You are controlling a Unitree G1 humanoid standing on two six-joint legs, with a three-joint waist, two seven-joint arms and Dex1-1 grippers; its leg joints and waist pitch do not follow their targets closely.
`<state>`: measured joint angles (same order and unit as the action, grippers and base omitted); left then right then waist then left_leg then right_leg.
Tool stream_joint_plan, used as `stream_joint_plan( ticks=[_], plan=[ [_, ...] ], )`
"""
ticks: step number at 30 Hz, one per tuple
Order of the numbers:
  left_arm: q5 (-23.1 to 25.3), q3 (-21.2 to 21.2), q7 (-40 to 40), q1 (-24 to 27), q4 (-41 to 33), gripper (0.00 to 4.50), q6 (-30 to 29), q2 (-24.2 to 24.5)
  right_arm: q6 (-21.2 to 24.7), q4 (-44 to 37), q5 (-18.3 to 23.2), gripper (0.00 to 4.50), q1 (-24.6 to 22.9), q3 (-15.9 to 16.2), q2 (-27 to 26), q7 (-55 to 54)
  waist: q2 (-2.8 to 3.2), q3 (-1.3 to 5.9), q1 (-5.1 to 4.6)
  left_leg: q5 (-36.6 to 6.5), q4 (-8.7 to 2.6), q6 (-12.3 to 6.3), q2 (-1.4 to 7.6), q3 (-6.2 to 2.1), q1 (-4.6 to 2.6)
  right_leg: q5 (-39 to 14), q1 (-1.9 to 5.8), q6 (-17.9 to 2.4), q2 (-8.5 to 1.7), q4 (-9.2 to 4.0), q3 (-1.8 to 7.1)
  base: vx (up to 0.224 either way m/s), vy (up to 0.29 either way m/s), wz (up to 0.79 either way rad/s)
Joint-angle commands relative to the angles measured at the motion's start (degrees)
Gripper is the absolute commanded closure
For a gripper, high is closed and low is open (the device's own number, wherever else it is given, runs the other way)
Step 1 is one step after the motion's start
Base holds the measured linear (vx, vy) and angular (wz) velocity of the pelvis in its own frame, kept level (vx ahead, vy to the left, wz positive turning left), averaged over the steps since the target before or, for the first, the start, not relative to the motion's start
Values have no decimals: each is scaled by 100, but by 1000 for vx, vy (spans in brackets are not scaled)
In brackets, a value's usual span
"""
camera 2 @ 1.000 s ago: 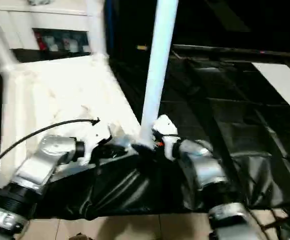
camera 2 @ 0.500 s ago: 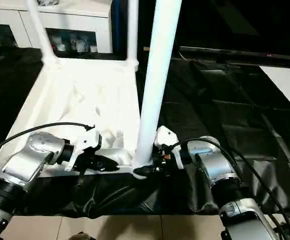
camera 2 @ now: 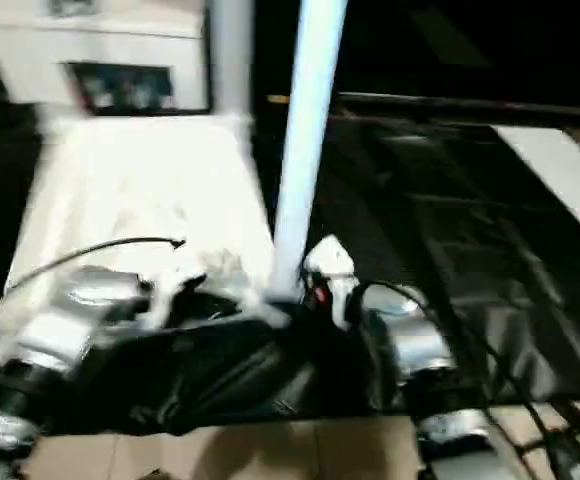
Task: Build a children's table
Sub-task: Rotate leg to tighten
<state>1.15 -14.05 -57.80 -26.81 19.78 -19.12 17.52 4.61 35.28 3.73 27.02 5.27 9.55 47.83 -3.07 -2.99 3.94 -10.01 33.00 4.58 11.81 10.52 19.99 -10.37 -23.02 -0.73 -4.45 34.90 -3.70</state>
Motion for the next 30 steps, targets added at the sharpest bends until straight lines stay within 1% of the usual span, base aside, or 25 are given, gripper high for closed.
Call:
stream_joint_plan(
  ticks=[1,2,3,5,6,7,8,9,10,11,12,13,14,15,16,19,20,21,22,24,26,27,28,29,30],
  plan=[
    [-6,-112,446,-24,-319,450,-175,-402,105,83,-183,178,-3,225,-515,-670,42,298,12,-1946,-424,127,133,-101,-38,-2800,179,-664,-383,-594,242,0,0,0],
    [21,-105,559,8,-373,450,-239,-463,151,69,-185,178,-22,166,-637,-921,34,302,-14,-1917,-429,99,132,-106,-24,-2749,185,-665,-371,-590,235,0,0,0],
    [21,-105,559,8,-373,450,-239,-463,151,69,-185,178,-22,166,-637,-921,42,303,-21,-1893,-429,100,139,-109,-17,-2698,189,-676,-376,-573,237,0,0,0],
    [81,-184,739,122,-582,450,-412,-611,218,-98,-270,178,-150,141,-933,-1367,57,300,-32,-1878,-430,68,137,-103,-12,-2602,178,-692,-364,-576,241,0,0,0],
    [82,-228,839,210,-715,450,-505,-718,149,-247,-361,178,-262,224,-1099,-1541,71,304,-36,-1815,-446,84,153,-109,8,-2380,195,-721,-361,-551,249,0,0,0],
    [117,-273,879,239,-727,450,-492,-740,37,-306,-408,178,-306,278,-1124,-1578,88,307,-37,-1783,-455,89,151,-110,14,-2235,197,-747,-349,-537,244,0,0,0],
    [117,-273,879,239,-727,450,-492,-740,37,-306,-408,178,-306,278,-1124,-1578,86,309,-37,-1798,-449,83,147,-102,3,-2187,187,-757,-344,-543,246,0,0,0],
    [158,-337,941,256,-725,450,-477,-745,-67,-356,-402,178,-339,329,-1120,-1625,85,327,-42,-1760,-442,71,144,-99,1,-1981,200,-811,-333,-513,250,0,0,0],
    [177,-393,910,260,-720,450,-456,-717,15,-416,-292,122,-348,274,-1118,-1610,64,327,-40,-1705,-440,40,144,-87,8,-1789,207,-866,-326,-498,256,0,0,0],
    [182,-402,885,258,-710,450,-433,-695,51,-433,-264,122,-342,267,-1097,-1558,51,319,-42,-1691,-442,16,140,-84,13,-1755,209,-875,-321,-495,256,0,0,0],
    [186,-410,861,257,-702,450,-412,-675,84,-448,-239,108,-337,261,-1079,-1512,73,315,-39,-1699,-445,1,137,-82,15,-1751,214,-880,-321,-492,257,0,0,0],
    [158,-399,805,260,-700,450,-409,-632,135,-478,-223,108,-320,278,-1007,-1395,100,311,-37,-1753,-445,10,139,-84,3,-1801,206,-881,-330,-502,258,0,0,0],
    [141,-386,785,266,-712,450,-418,-600,155,-524,-245,103,-314,299,-932,-1310,96,309,-43,-1793,-448,17,139,-83,6,-1825,210,-871,-326,-508,259,0,0,0],
    [119,-362,744,268,-720,450,-423,-556,179,-619,-263,82,-310,318,-798,-1142,97,310,-43,-1810,-447,28,141,-82,-2,-1825,210,-867,-324,-512,260,0,0,0],
    [119,-362,744,268,-720,450,-423,-556,179,-619,-263,70,-310,318,-798,-1142,94,309,-39,-1808,-445,24,141,-83,-1,-1815,216,-867,-324,-510,259,0,0,0],
    [85,-339,598,246,-687,450,-353,-475,283,-729,-151,70,-289,320,-517,-655,86,317,-25,-1680,-431,-47,139,-75,14,-1674,237,-891,-331,-497,265,0,0,0],
    [25,-335,419,229,-665,450,-267,-408,260,-709,-82,70,-246,367,-302,-256,77,317,-29,-1641,-428,-57,140,-69,15,-1628,231,-905,-330,-492,269,0,0,0],
    [-42,-323,263,226,-650,450,-197,-358,269,-687,-15,70,-212,405,-158,68,68,330,-15,-1563,-411,-117,137,-67,18,-1516,256,-965,-329,-477,259,0,0,0],
    [-48,-322,250,226,-649,450,-192,-355,264,-683,-10,70,-207,412,-137,115,71,325,-13,-1528,-409,-133,140,-61,20,-1458,250,-986,-330,-472,265,0,0,0],
    [-169,-337,-122,238,-630,450,-7,-213,131,-616,20,70,-138,559,169,829,61,326,-13,-1456,-398,-179,140,-55,20,-1371,254,-1053,-328,-461,262,0,0,0],
    [-231,-341,-300,249,-629,450,45,-142,34,-584,-5,70,-119,641,274,1081,64,325,-5,-1421,-394,-211,144,-51,19,-1373,253,-1087,-338,-457,262,0,0,0],
    [-348,-363,-693,259,-616,450,175,20,-75,-571,10,70,-77,779,470,1599,73,324,-3,-1448,-388,-214,142,-46,9,-1409,248,-1111,-335,-469,258,0,0,0],
    [-365,-368,-753,259,-614,450,196,45,-84,-572,17,70,-70,796,497,1673,63,327,8,-1439,-387,-236,144,-48,17,-1414,260,-1119,-337,-455,259,0,0,0],
    [-393,-376,-849,259,-609,450,229,84,-95,-576,29,70,-59,825,542,1789,71,326,10,-1427,-389,-239,151,-48,11,-1396,253,-1131,-336,-454,261,0,0,0],
    [-382,-426,-1144,172,-500,450,339,256,-85,-589,87,70,31,892,669,2194,34,327,47,-1438,-388,-263,158,-51,-7,-1439,253,-1156,-341,-445,256,0,0,0]
  ],
)
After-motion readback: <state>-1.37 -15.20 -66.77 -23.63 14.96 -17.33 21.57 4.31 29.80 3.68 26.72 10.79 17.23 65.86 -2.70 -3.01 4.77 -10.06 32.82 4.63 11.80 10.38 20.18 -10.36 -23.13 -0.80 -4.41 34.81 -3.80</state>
